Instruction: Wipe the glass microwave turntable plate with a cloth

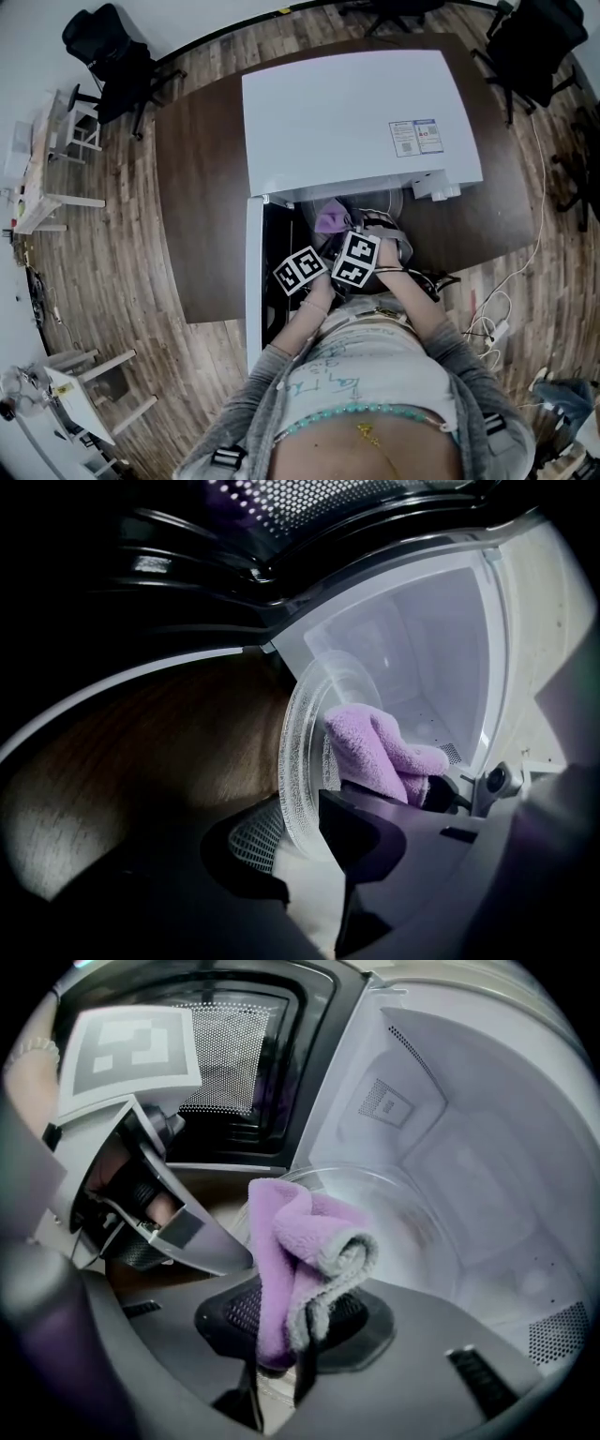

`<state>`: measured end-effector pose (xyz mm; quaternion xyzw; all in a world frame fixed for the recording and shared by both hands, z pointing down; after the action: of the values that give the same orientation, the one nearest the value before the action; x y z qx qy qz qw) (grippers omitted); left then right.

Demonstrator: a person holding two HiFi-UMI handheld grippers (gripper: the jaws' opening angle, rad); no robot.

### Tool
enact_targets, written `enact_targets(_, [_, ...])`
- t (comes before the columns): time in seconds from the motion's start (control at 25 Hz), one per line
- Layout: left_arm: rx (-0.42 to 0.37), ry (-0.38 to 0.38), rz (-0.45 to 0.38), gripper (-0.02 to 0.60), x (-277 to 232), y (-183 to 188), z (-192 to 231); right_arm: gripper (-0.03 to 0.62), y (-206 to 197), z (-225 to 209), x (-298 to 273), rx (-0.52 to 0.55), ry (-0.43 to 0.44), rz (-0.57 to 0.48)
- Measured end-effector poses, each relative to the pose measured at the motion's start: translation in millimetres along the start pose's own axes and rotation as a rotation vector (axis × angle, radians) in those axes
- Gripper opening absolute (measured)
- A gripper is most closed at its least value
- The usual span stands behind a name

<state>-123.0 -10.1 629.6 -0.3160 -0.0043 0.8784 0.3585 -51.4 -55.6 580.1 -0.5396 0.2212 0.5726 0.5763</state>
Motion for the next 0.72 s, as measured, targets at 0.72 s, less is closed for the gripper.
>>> enact_targets(0.72, [-0.02,0.002,-0.009,0.126,0,2,-2,0.112,34,-29,-8,0.071,-0.013,-0.057])
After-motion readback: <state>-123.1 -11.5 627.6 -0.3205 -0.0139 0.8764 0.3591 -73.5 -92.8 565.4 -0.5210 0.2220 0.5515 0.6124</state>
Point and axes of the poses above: the fingertips, and each gripper's own axes: x backward along the fingers, z to its left, y out of its top, the point moved 6 cm from there along x, backward along the fingers, and after that the axes turned 5 degrees about -x, right-handed, at the moved point
